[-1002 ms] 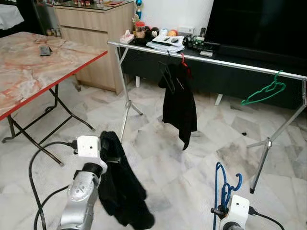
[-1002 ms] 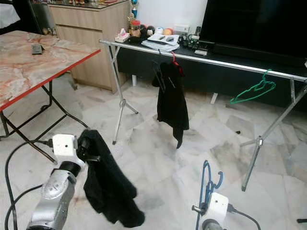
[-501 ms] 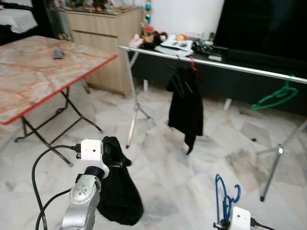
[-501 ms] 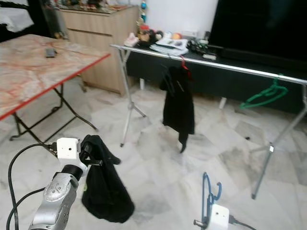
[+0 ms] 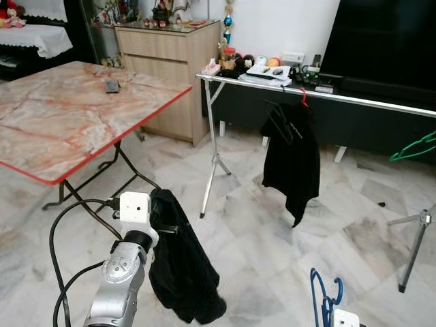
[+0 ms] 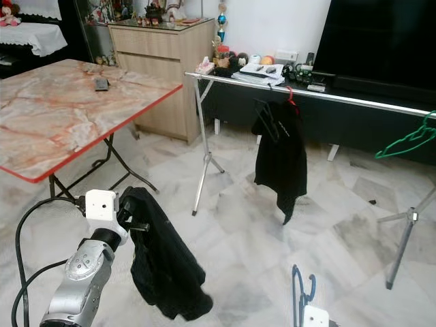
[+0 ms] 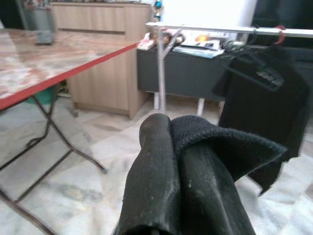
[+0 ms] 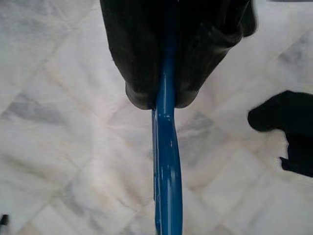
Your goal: Hang hanger
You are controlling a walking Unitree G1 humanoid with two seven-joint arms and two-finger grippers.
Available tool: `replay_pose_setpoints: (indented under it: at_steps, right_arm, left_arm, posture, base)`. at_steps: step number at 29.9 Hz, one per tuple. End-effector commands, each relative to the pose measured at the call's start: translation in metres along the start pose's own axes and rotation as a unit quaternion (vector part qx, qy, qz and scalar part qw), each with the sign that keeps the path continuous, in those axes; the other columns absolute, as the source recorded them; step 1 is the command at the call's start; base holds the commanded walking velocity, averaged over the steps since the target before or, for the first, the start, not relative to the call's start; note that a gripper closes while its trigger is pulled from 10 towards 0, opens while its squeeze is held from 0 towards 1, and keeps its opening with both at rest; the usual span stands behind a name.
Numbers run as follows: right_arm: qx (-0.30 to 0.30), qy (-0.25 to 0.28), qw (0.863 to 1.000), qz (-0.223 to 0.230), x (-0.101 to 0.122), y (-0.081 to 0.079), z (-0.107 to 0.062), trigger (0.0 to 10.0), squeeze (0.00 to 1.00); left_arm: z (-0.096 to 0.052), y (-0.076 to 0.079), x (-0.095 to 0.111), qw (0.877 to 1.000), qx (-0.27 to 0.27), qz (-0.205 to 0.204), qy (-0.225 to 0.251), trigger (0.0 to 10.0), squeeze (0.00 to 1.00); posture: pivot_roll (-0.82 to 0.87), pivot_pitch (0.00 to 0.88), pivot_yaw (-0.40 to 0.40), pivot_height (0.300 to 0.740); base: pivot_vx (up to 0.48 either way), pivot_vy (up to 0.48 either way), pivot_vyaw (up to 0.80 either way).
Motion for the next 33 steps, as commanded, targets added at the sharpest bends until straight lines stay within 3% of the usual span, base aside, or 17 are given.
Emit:
replay_pose_setpoints:
  at_steps: [1, 33]
  right_arm:
    - [0.008, 0.0, 1.0, -0.002, 0.002, -0.006, 0.001, 10.0, 0.0]
    - [0.014, -0.005, 1.0, -0.024, 0.011, -0.013, 0.003, 10.0, 0.0]
  left_arm:
    - [0.005, -0.002, 0.016, 1.0, 0.003, 0.006, 0.029, 10.0, 0.0]
    - [0.009, -0.013, 0.028, 0.999, 0.012, 0.023, 0.039, 10.0, 0.0]
  posture:
    - [0.03, 0.0, 0.017, 0.74]
    - [0.06, 0.006, 0.005, 0.74]
  base:
    - [0.0, 0.48, 0.0]
    - [0.0, 0.48, 0.0]
Point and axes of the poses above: a point about 5 cm out from each wrist's last joint towards the gripper, its own z axis pointing out of the wrist towards the gripper, its own x axis along the axis of the wrist's last joint, y = z × x, the point moved 1 cm from there along z, pointing out of the wrist towards the gripper, and after that the axes turned 8 degrees about z, right-handed, at the moved point
